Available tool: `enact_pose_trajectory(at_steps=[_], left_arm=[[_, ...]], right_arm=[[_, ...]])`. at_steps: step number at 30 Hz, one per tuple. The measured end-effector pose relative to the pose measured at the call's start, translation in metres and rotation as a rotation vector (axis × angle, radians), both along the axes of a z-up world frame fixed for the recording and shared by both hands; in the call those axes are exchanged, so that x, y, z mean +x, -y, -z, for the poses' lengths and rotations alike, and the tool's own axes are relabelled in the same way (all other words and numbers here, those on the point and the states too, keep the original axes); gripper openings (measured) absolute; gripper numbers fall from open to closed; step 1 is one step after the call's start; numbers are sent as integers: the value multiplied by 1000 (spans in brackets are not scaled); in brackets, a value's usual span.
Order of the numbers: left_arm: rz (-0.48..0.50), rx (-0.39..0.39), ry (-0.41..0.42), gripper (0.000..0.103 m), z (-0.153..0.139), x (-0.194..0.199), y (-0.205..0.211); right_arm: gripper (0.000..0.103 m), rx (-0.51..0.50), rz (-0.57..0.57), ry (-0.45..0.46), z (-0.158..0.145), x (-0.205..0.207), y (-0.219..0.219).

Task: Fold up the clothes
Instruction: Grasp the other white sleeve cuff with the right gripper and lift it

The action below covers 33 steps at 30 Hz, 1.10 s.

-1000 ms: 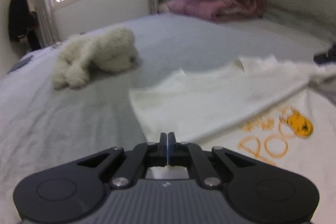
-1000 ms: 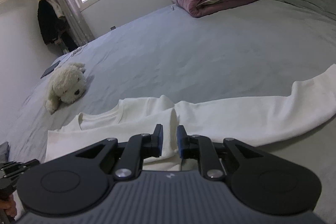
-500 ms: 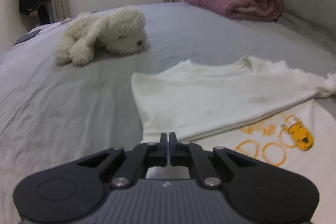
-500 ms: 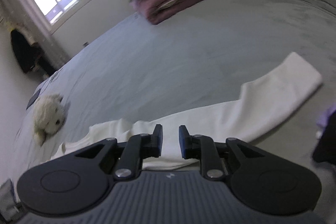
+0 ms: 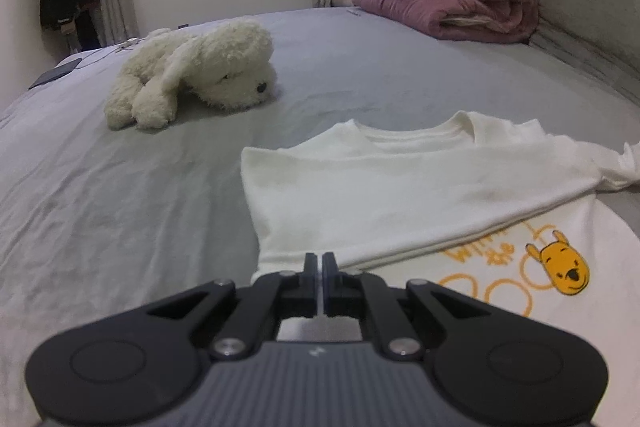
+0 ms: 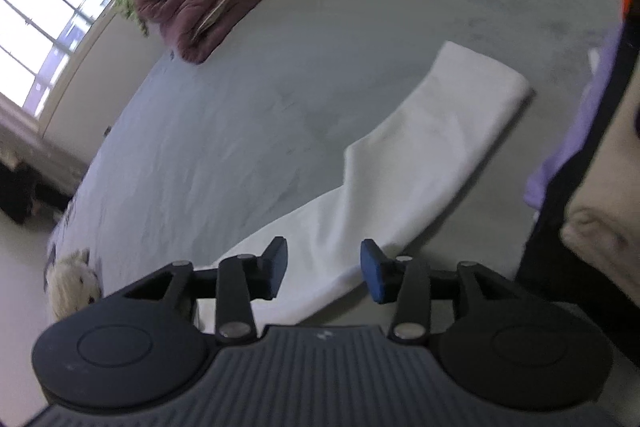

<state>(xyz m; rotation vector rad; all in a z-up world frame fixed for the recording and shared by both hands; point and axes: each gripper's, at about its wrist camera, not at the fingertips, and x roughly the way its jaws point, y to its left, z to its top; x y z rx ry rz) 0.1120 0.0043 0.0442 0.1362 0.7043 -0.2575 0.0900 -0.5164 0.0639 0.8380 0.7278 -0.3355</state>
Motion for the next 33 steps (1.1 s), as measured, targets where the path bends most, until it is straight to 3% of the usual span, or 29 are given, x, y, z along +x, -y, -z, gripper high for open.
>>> enact_pose_trajectory(at_steps=[3, 7, 12, 17, 19, 23, 25, 28, 31, 33], left_arm=[[-11, -20, -9, 3, -1, 1, -3], [-1, -31, -5, 3, -3, -2, -1], [13, -16, -11, 3, 0, -2, 5], [-4, -11, -32, 3, 3, -1, 5], [-11, -23, -42, 3, 4, 0, 4], [-4, -17, -43, 3, 4, -1, 6], [-3, -18, -43, 3, 4, -2, 7], [-1, -27, -42, 3, 3, -2, 6], [-4, -28, -42, 3, 3, -2, 6], [-5, -26, -44, 4, 3, -3, 7]], right_arm=[[46, -71, 42, 7, -13, -5, 8], [48, -129, 66, 87, -39, -18, 22], [49, -165, 29, -38, -29, -15, 17], [48, -167, 64, -60, -18, -12, 8], [50, -243, 55, -74, -24, -8, -3], [48, -391, -74, -79, -33, 6, -36], [48, -374, -105, -126, -22, 12, -46], [48, -254, -74, -175, 1, 16, -42], [49, -65, 14, -137, 19, 11, -28], [49, -23, 70, -115, 22, 6, -23]])
